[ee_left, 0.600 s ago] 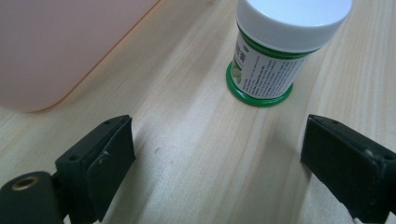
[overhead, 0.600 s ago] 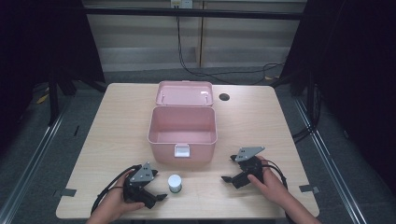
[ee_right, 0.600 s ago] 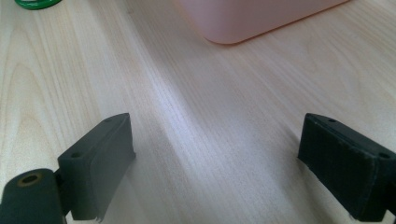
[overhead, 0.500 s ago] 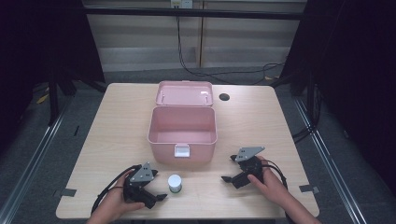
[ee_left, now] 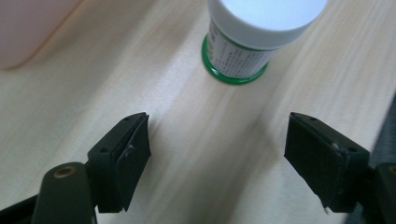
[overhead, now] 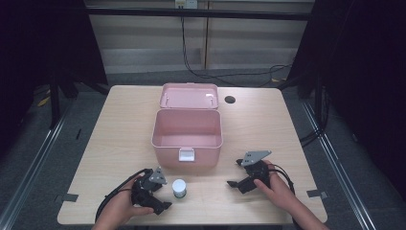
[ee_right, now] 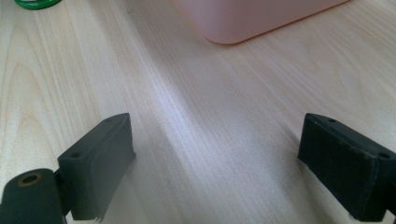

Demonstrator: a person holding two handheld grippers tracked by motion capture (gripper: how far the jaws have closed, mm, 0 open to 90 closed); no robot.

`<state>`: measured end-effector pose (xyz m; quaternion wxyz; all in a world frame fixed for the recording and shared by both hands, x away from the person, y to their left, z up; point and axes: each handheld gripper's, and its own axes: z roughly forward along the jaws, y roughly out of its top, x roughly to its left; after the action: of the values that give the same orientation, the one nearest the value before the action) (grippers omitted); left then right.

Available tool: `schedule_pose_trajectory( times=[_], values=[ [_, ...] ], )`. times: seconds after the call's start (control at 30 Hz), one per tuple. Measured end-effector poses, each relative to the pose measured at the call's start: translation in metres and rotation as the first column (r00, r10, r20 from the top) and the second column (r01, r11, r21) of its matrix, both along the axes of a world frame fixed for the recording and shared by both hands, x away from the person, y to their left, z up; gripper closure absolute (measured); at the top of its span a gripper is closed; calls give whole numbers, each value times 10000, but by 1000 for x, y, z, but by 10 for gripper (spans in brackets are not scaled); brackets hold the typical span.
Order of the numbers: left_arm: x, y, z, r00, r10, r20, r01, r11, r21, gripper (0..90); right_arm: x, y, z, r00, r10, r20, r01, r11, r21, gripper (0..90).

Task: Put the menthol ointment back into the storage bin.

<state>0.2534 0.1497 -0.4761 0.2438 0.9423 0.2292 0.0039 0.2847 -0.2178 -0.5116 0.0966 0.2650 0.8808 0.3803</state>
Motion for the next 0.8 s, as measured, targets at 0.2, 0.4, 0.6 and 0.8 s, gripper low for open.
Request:
schedule_pose_trajectory(
  times=[0.2,0.4,0.6,0.8],
  values=[
    [3,-12,12,9987,157,-478,-153,9998,83,250,0,0,0,10000,4,9,-4,10000,-3,97],
    [7,-30,22,9975,65,-709,-40,9994,356,283,0,0,0,10000,0,-1,0,10000,-1,97],
    [13,-43,29,9969,-124,-772,184,9968,783,338,0,0,0,10000,0,1,0,10000,-3,97],
    [18,-52,30,9959,-118,-896,213,9942,1056,386,0,0,0,10000,2,8,-2,10000,-5,97]
  ],
)
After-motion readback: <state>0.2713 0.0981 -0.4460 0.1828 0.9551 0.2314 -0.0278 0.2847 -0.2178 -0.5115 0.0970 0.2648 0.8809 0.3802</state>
